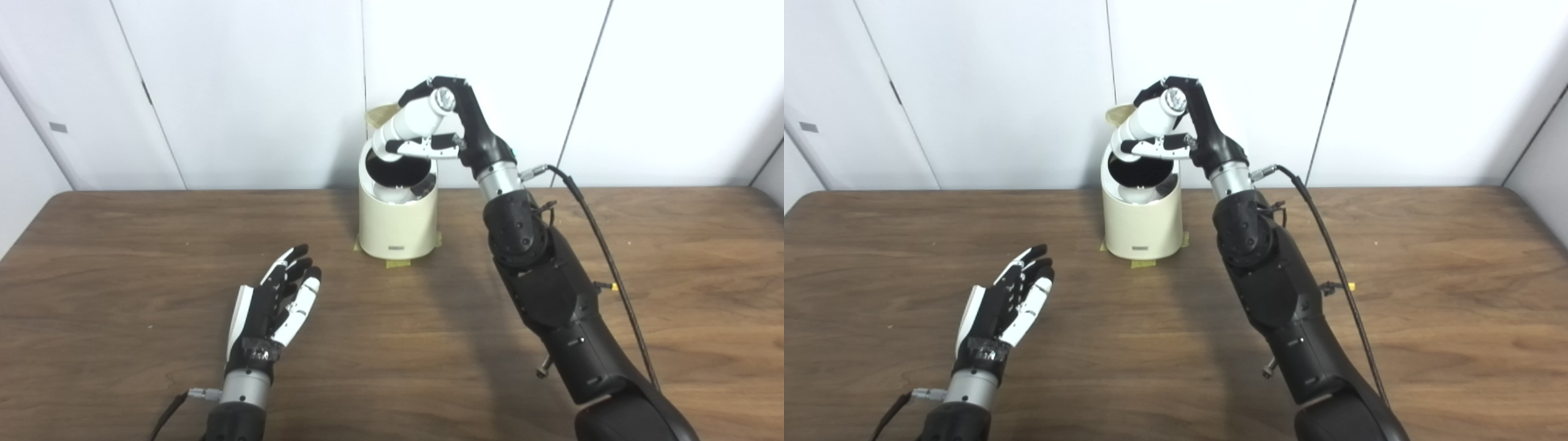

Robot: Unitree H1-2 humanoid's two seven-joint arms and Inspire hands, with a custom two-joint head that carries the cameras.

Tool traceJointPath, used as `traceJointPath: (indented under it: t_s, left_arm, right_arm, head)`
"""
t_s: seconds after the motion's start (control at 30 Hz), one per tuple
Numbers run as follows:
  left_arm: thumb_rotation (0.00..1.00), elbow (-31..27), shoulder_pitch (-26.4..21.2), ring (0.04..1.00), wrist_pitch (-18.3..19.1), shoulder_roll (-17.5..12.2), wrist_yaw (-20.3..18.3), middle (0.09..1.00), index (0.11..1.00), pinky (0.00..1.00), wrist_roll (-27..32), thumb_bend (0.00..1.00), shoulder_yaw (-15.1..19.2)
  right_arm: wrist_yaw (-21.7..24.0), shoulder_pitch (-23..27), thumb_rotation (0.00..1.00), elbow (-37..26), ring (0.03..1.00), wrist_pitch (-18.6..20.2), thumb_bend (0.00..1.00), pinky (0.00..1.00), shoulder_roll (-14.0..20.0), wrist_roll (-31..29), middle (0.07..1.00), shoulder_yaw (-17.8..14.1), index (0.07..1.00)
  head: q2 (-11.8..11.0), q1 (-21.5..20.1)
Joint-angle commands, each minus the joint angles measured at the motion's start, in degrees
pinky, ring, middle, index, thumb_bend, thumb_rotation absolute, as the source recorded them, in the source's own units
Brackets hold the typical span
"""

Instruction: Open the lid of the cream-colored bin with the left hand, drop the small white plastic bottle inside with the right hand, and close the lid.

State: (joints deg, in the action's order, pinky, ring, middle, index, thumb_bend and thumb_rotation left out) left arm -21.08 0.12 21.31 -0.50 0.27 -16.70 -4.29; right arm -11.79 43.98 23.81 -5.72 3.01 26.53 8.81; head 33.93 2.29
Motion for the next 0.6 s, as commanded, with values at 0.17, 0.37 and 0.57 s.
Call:
traceJointPath:
  t_s: [0.17,0.37,0.57]
  left_arm:
    - [0.67,-1.64,-1.74,0.887,-1.65,0.42,0.85,0.856,0.915,0.88,-0.78,0.43,-0.24]
    - [0.67,-1.78,-1.80,0.885,-1.36,0.51,0.80,0.856,0.912,0.88,-0.82,0.42,-0.18]
    - [0.67,-1.65,-1.81,0.882,-1.55,0.63,0.90,0.853,0.910,0.87,-0.96,0.43,-0.17]
  right_arm:
    - [-3.09,4.06,0.00,1.66,0.447,-5.36,0.50,0.37,1.57,3.16,0.492,1.77,0.483]
    - [-5.02,4.30,0.00,3.57,0.434,-8.35,0.50,0.36,3.62,7.47,0.490,4.43,0.498]
    - [-6.76,4.35,0.00,4.40,0.424,-9.54,0.50,0.37,4.77,10.83,0.488,6.28,0.507]
  head:
    - [0.18,0.03]
    - [0.27,-0.02]
    - [0.54,-0.10]
